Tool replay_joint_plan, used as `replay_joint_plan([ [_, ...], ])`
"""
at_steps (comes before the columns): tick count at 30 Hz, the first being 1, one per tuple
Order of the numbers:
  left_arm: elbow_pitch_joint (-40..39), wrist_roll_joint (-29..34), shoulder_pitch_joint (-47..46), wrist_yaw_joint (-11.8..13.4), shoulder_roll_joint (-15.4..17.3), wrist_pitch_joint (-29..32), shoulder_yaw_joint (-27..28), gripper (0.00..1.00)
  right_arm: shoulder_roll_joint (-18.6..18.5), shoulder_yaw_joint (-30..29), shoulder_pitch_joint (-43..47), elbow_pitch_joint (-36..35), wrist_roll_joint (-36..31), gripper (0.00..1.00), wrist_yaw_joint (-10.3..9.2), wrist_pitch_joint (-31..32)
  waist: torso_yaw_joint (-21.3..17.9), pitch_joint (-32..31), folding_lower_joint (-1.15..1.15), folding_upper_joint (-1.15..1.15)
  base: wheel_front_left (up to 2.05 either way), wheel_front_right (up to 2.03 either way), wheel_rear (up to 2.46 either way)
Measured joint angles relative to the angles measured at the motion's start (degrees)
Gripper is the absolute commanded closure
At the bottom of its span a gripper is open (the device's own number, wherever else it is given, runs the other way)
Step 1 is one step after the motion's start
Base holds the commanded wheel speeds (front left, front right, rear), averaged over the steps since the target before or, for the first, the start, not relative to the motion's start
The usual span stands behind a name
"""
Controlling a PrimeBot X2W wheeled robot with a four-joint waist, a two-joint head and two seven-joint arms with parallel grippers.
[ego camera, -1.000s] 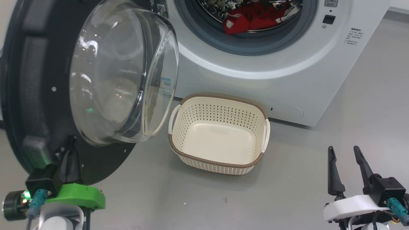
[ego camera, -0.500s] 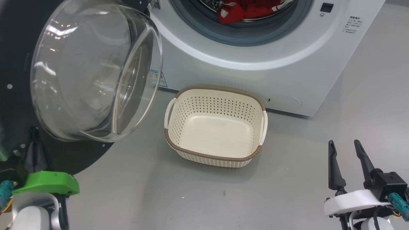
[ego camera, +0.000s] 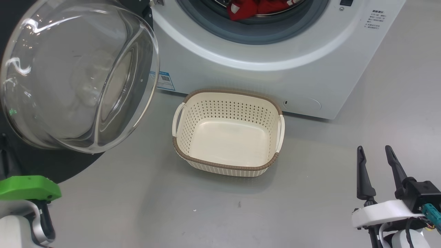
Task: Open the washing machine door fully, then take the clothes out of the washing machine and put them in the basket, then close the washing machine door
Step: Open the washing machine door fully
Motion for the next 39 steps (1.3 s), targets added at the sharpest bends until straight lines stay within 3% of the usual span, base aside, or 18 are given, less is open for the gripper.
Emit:
replay_joint_plan([
  [7,1.3,0.1,-0.8,0.0,0.0,-0.7,1.6,1.00,0.0,-0.3,-0.5,0.1,0.0,0.00,0.13,0.0,-0.2,0.1,0.00,0.00,0.00,0.00,0.00],
  [18,0.5,1.0,-0.5,0.0,-1.3,-1.8,-1.5,1.00,0.0,-0.4,-0.6,0.4,-0.1,0.00,0.66,0.0,-0.5,-0.3,0.00,0.00,0.00,0.00,0.00],
  [25,-1.8,2.3,2.2,-0.3,-2.6,-2.3,-5.6,1.00,0.0,-0.6,-0.5,1.0,-0.2,0.00,0.99,0.0,-0.5,-0.8,0.00,0.00,0.00,0.00,0.00],
  [39,-4.4,4.0,10.1,-4.0,-2.9,-2.3,-16.8,1.00,0.0,0.7,-0.4,1.8,-0.6,0.00,1.20,0.0,-0.5,-2.8,0.00,0.00,0.00,0.00,0.00],
])
